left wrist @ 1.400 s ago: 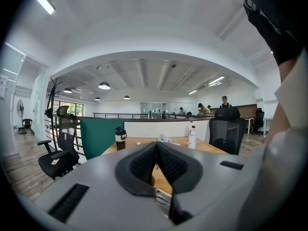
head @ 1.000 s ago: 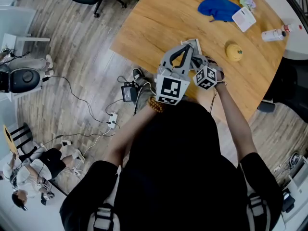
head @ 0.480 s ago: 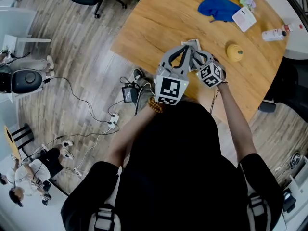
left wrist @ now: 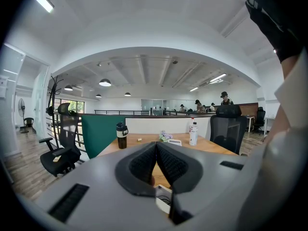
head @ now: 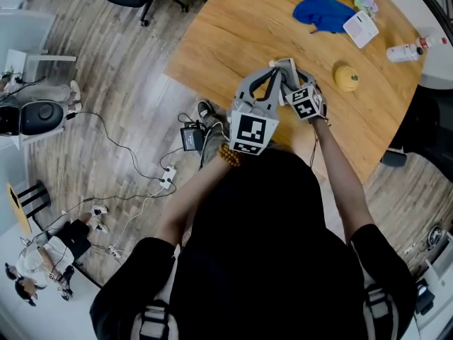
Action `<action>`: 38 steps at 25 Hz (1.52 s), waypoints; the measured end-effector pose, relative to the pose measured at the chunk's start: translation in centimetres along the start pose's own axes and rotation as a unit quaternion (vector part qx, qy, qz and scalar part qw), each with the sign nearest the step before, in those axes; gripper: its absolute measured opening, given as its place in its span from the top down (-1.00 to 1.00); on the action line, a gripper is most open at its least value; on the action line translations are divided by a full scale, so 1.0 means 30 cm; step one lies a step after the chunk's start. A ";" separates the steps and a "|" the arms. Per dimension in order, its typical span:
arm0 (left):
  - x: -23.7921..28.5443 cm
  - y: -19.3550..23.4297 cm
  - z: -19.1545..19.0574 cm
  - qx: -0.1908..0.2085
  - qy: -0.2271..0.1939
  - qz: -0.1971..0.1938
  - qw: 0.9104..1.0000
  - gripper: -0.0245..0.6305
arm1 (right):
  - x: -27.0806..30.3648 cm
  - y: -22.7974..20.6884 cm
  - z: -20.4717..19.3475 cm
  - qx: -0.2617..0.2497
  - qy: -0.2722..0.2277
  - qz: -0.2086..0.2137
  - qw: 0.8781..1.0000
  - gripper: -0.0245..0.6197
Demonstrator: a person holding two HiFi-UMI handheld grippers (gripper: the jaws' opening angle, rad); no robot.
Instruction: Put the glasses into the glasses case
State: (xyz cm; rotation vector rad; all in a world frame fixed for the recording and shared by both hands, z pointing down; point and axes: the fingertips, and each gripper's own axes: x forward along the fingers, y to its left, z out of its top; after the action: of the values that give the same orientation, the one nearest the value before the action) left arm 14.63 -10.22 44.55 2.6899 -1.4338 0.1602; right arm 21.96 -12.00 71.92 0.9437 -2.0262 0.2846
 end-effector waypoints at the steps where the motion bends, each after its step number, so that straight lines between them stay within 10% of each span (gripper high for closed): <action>1: 0.000 0.001 -0.001 -0.001 0.000 0.000 1.000 0.86 | 0.010 0.006 0.002 -0.009 0.004 0.000 1.000 0.03; 38: 0.013 -0.019 -0.013 0.003 0.006 -0.007 1.000 0.86 | 0.032 -0.012 -0.003 -0.031 0.008 -0.012 0.999 0.22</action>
State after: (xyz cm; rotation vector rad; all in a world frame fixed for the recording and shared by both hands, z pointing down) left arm 15.30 -10.19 44.99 2.6991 -1.4130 0.1799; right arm 21.94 -12.70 72.69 0.9237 -1.9960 0.2145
